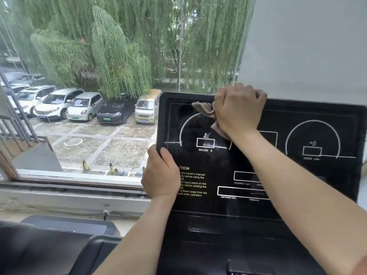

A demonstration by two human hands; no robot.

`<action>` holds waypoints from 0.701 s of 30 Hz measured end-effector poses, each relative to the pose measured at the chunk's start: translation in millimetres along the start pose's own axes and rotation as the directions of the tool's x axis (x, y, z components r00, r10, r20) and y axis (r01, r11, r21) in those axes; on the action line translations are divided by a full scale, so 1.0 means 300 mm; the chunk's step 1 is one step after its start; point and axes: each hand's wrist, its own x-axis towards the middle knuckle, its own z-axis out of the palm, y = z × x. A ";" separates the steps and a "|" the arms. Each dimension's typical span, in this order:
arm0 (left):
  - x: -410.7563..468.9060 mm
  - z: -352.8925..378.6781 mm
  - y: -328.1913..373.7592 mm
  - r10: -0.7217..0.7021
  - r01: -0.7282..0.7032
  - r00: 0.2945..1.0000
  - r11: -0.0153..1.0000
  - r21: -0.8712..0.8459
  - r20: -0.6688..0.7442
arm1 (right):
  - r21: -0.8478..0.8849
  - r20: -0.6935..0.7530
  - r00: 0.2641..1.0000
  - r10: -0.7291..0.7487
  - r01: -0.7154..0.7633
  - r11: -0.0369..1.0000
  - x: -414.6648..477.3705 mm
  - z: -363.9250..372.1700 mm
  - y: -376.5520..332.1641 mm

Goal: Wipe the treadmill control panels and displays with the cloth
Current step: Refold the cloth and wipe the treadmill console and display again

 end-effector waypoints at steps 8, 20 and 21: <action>-0.005 -0.013 -0.011 0.004 0.000 0.997 0.999 -0.051 0.076 | 0.117 0.190 0.898 -0.397 0.381 0.917 -0.296 0.028 -0.182; -0.143 -0.070 0.071 0.007 -0.043 0.975 0.987 0.157 0.224 | -0.040 0.165 0.983 -0.079 0.087 0.995 -0.235 -0.045 0.228; -0.152 -0.067 0.082 0.009 -0.051 0.973 0.983 0.175 0.230 | -0.034 0.137 0.991 0.000 0.005 0.999 -0.213 -0.037 0.190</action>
